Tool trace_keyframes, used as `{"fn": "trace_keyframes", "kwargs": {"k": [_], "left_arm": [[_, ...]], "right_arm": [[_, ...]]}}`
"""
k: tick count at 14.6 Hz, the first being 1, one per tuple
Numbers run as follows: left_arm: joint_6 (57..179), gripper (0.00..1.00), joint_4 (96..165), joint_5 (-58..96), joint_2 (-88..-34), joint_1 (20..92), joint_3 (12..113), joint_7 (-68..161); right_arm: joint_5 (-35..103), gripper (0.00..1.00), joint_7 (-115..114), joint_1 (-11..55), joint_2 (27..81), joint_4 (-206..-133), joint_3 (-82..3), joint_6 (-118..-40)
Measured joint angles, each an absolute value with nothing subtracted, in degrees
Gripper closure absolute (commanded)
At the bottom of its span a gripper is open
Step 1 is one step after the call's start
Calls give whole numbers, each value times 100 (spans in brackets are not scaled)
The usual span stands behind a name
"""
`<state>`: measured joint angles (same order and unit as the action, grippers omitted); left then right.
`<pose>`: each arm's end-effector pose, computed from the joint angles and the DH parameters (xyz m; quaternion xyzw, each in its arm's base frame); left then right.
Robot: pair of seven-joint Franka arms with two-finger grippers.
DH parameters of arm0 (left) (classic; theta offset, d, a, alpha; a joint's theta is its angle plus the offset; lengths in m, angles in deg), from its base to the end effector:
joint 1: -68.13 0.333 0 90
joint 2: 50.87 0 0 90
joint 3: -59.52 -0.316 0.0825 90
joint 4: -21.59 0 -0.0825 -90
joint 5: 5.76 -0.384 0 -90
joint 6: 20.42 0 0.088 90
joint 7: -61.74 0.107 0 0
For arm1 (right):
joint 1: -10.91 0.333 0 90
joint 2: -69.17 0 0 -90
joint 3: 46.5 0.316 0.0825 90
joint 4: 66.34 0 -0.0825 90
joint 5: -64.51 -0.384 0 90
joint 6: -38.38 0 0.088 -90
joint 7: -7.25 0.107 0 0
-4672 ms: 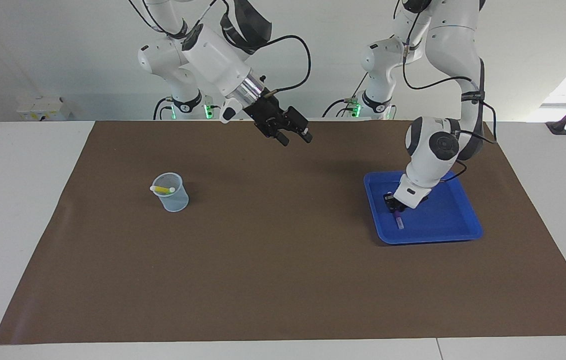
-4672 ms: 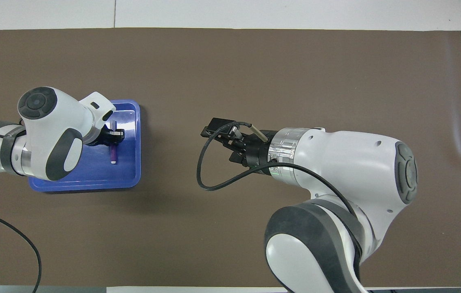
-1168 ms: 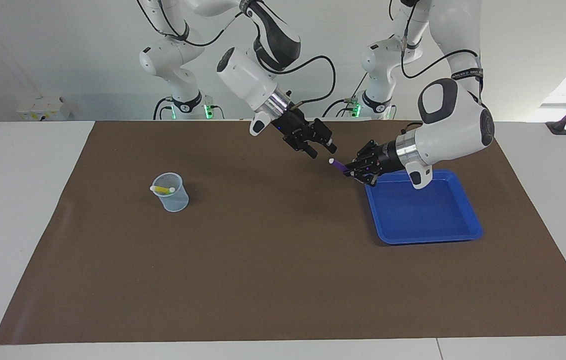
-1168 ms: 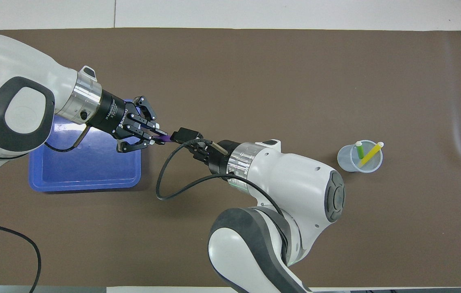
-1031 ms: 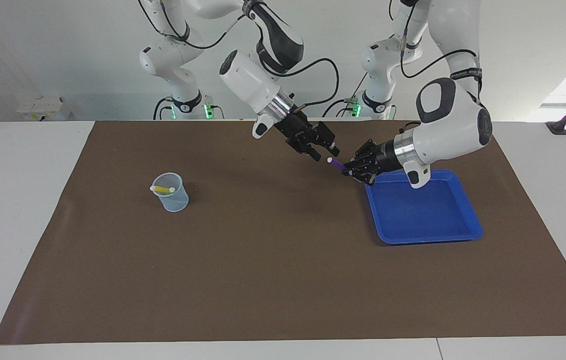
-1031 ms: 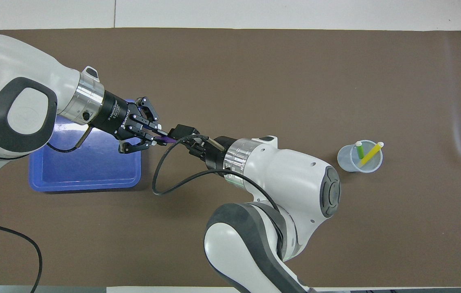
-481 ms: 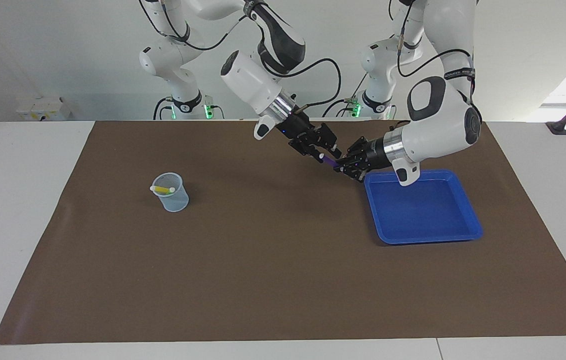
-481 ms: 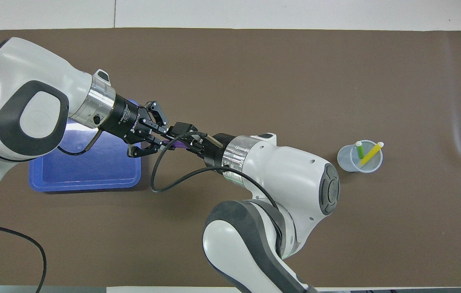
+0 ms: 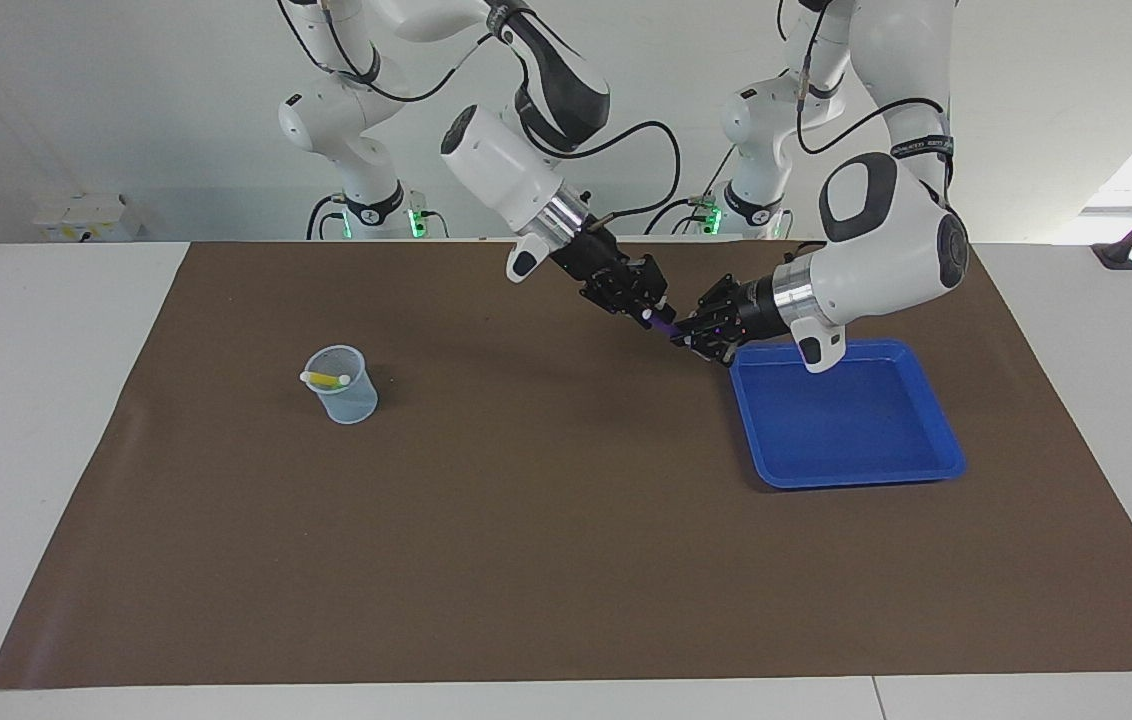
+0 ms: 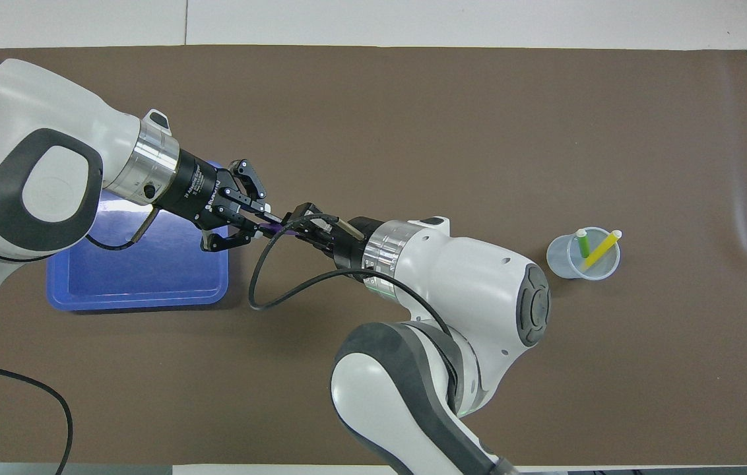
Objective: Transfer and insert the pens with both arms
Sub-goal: 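Hold the purple pen with the right gripper and open the left gripper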
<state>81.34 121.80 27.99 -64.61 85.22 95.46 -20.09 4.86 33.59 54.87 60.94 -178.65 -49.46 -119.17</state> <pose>0.5649 -0.2163 0.4625 0.7505 0.5576 -0.3188 0.1556 0.4930 0.3840 0.4605 -0.8650 0.2662 -0.0512 0.4223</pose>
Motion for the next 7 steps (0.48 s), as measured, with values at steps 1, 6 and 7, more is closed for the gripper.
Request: {"fn": "trace_keyframes", "kwargs": {"k": [1,6,7], "left_arm": [[8135,100,12182,2799,-6458,8521,9545,-2009],[8143,5,12182,2800,-6457,8519,9546,-2009],[8153,0,12182,2799,-6457,8516,9546,-2008]], "right_arm": [[487,100,3359,5486,6095,-17865,-4946,-11916],[487,100,3357,5483,6095,-17864,-4946,-11914],[487,100,3354,5479,6095,-17864,-4947,-11908]]}}
